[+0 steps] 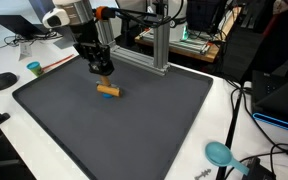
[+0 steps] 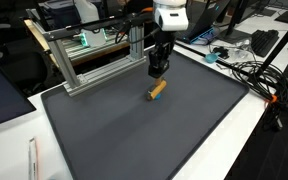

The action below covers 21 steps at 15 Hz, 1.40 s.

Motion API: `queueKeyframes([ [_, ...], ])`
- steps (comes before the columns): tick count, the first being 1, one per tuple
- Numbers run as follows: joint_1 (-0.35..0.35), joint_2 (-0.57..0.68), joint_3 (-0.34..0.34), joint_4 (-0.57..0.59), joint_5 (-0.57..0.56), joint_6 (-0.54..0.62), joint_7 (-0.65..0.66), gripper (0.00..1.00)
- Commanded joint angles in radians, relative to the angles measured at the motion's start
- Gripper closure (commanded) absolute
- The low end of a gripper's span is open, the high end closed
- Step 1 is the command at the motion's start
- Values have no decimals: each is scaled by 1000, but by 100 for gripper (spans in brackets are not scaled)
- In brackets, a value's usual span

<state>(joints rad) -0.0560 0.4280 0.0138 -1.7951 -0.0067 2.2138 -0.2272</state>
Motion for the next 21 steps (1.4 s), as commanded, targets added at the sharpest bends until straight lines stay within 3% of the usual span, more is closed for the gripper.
queueKeyframes([
  [1, 18, -8, -23, -69, -45, 85, 60, 78],
  [7, 30, -46, -23, -123, -69, 139, 95, 78],
  [12, 63, -81, -27, -167, -154, 207, 106, 78],
  [21, 85, -141, -7, -270, -287, 375, 24, 78],
])
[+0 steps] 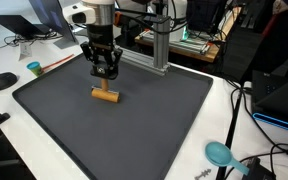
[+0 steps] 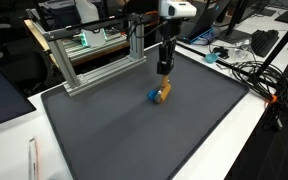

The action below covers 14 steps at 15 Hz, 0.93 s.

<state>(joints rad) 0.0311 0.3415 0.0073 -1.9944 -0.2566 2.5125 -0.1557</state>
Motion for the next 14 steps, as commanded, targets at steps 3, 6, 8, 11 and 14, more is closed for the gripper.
queueKeyframes([
  [3, -30, -156, 33, -173, -2, 117, -186, 78],
  [6, -66, -272, 83, -252, 72, 89, -415, 78],
  [8, -64, -333, 88, -257, 102, 34, -553, 78],
  [11, -44, -340, 58, -176, 147, -129, -764, 78],
  [14, -53, -289, 24, -56, 173, -305, -966, 78],
])
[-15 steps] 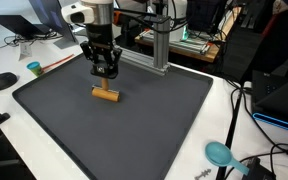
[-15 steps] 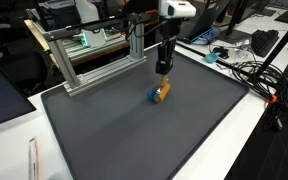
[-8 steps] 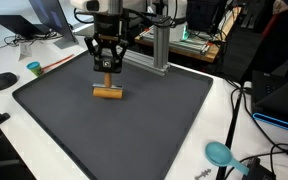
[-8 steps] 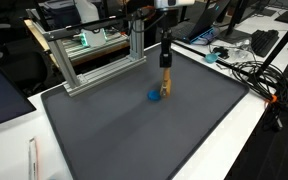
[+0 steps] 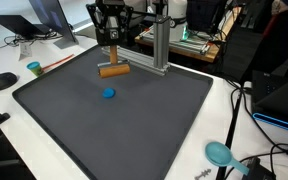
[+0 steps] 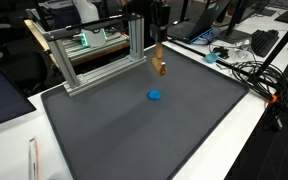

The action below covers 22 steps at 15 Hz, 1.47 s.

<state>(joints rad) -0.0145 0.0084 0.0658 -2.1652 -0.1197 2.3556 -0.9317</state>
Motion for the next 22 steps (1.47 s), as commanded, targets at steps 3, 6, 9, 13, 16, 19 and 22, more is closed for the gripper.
queueKeyframes([
  [3, 7, 13, -33, 42, 8, -73, -80, 53],
  [6, 15, 16, -29, 33, 8, -71, -71, 53],
  [9, 8, 32, -35, 43, 1, -42, -151, 78],
  [13, -12, 76, -54, 73, -13, -1, -298, 78],
  [16, -20, 123, -57, 106, -9, 16, -378, 78],
  [19, -21, 174, -50, 142, -9, 19, -423, 78],
  [22, -26, 215, -43, 169, -3, 16, -461, 78],
])
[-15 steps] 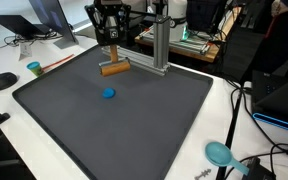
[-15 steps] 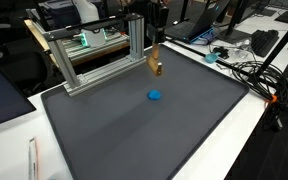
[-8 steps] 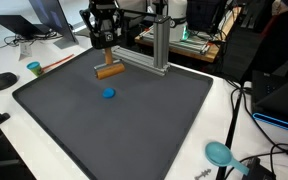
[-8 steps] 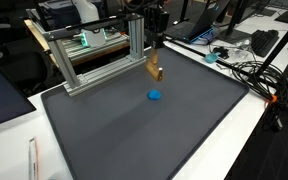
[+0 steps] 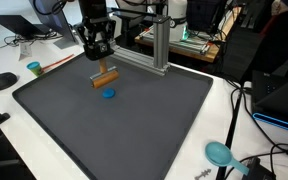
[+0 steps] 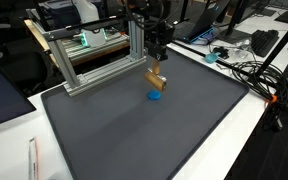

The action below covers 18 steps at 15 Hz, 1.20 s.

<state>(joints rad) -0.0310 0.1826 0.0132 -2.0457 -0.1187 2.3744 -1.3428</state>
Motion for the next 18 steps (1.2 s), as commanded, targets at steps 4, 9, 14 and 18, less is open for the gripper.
queueKeyframes([
  [4, -13, 87, 15, 73, -4, -4, -71, 78],
  [9, -13, 137, 20, 87, -8, 1, -66, 78],
  [14, -17, 178, 30, 90, -2, 5, -67, 78],
  [18, -24, 176, 24, 77, -4, 13, -59, 78],
])
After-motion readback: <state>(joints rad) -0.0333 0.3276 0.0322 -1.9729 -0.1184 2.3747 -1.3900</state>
